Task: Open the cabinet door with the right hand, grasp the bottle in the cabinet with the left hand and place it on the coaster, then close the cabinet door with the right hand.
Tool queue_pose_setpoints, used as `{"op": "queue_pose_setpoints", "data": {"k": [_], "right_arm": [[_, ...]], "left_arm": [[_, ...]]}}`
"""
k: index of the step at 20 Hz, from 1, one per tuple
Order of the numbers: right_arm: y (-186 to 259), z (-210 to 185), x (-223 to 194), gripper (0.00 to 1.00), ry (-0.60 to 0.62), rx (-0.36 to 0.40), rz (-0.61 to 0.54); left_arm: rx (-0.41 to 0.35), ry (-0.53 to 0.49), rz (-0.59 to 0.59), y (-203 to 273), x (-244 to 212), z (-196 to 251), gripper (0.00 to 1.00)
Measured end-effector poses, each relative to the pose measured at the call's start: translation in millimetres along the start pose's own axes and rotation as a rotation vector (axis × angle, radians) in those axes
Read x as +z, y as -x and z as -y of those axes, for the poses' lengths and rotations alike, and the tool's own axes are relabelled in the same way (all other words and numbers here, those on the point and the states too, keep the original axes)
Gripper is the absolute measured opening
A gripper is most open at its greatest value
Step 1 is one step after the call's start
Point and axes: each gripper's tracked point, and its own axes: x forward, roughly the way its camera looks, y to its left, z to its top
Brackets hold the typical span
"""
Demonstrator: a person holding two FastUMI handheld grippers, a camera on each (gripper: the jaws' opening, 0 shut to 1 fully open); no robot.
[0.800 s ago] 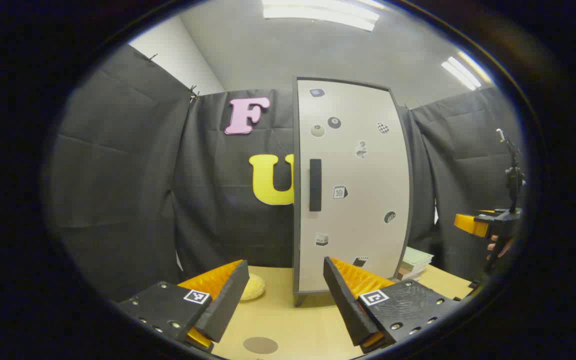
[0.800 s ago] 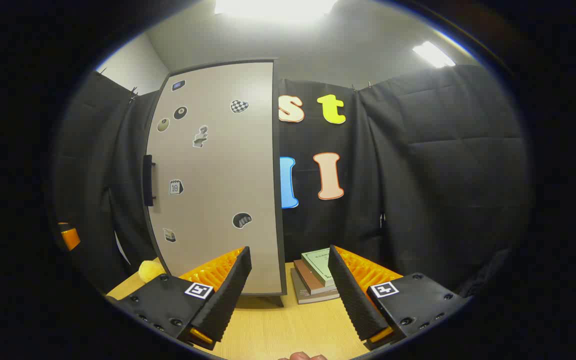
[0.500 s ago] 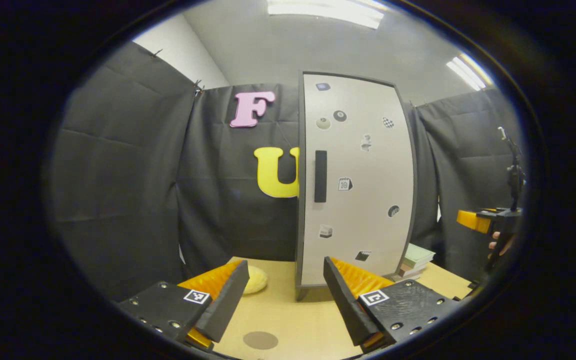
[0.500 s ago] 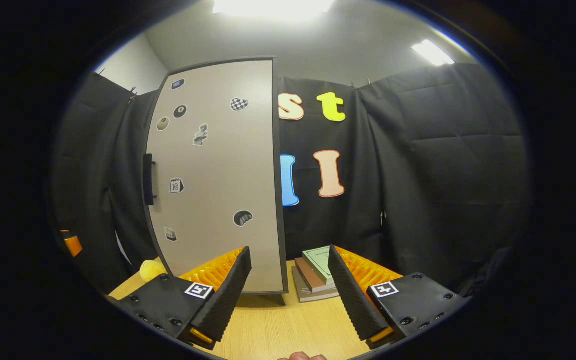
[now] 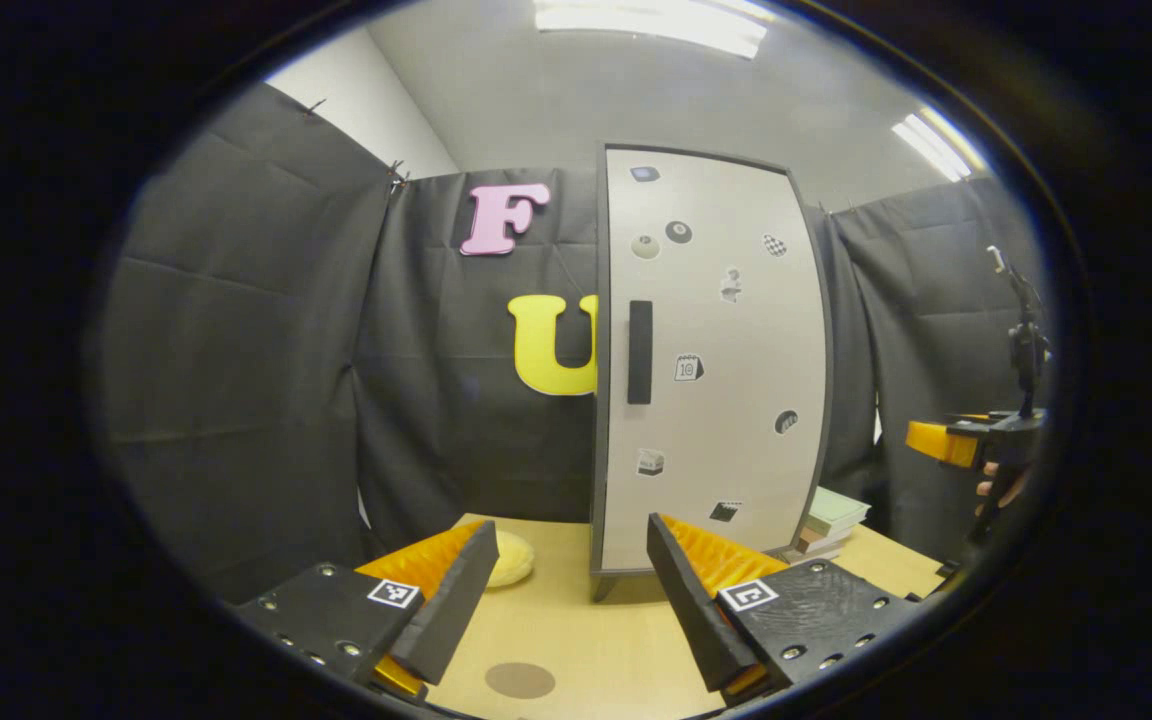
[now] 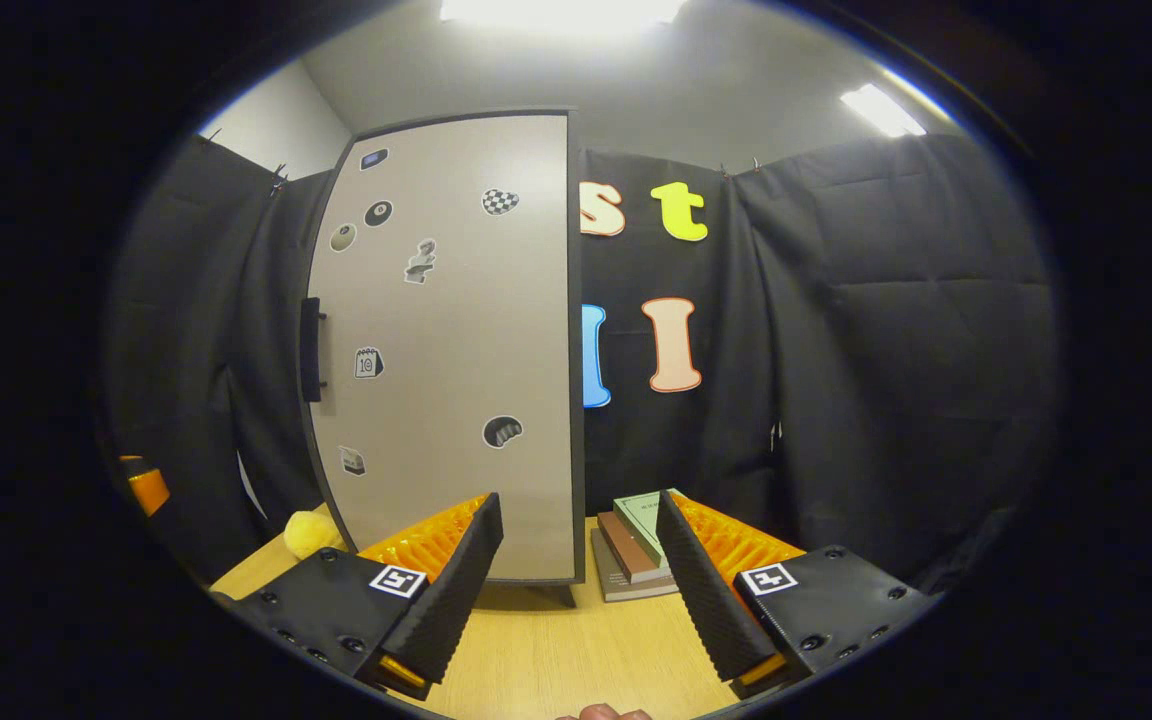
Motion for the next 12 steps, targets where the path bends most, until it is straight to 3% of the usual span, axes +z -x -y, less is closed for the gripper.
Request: {"op": "queue_pose_setpoints", "data": {"k": [3, 4, 8, 12], "right_arm": [[-3.8, -7.4, 8.0, 0.98, 0.004, 0.022, 0.002], [-5.2, -9.0, 10.8, 0.98, 0.01, 0.028, 0.002], [-17.4, -19.9, 28.4, 0.98, 0.023, 0.056, 0.014], [-37.0, -41.3, 56.5, 0.98, 0.01, 0.104, 0.038]], "left_arm": [[0.017, 0.014, -0.016, 0.4, -7.5, -6.4, 0.88], [0.024, 0.021, -0.021, 2.6, -9.8, -9.3, 0.93], [0.054, 0.037, -0.042, 10.7, -22.2, -21.3, 0.88], [0.087, -0.004, -0.064, 18.9, -34.0, -31.4, 0.93]]}}
